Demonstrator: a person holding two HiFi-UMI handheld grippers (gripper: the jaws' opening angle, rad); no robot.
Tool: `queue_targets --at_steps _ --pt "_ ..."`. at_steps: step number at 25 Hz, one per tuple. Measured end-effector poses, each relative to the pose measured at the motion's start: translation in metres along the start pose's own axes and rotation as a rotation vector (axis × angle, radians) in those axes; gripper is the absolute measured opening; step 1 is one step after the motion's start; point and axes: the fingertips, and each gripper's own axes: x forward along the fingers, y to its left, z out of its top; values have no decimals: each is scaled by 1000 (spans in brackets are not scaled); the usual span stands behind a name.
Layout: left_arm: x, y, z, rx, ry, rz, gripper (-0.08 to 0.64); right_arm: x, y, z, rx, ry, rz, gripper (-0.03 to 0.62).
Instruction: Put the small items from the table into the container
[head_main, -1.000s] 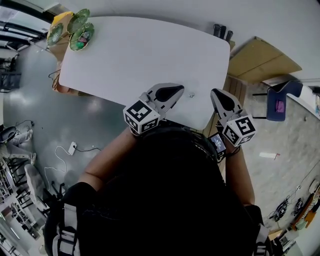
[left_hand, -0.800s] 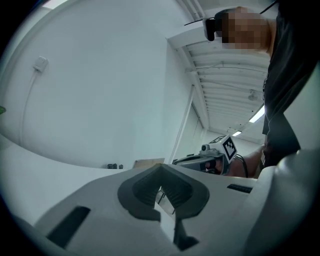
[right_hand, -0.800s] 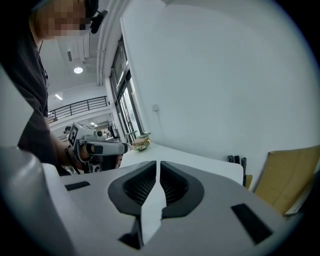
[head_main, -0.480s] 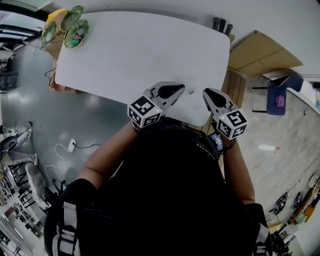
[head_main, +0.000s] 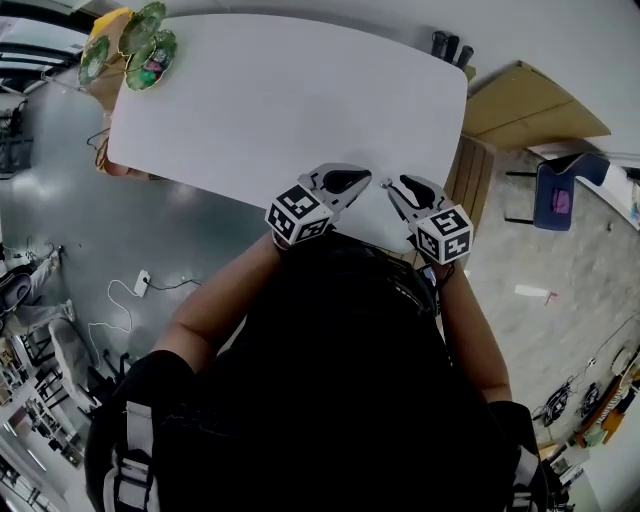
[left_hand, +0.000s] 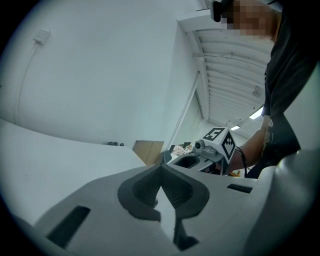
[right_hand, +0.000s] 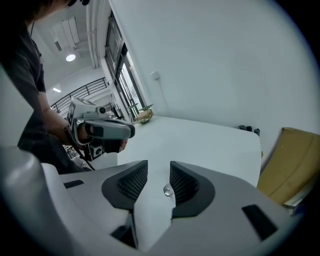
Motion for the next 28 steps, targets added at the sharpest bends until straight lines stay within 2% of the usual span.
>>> queue_targets --at_steps 5,13,23,28 --pt "1 6 -6 -23 10 -1 5 28 -12 -31 -66 110 -47 152" --pt "-10 18 -13 -56 14 12 5 52 -23 -60 -94 218 -94 166" --pt "-17 20 -17 -79 8 27 5 61 -29 -79 -127 262 -132 156" --pt "-19 17 -15 -73 2 32 5 47 -33 -70 -109 218 -143 143"
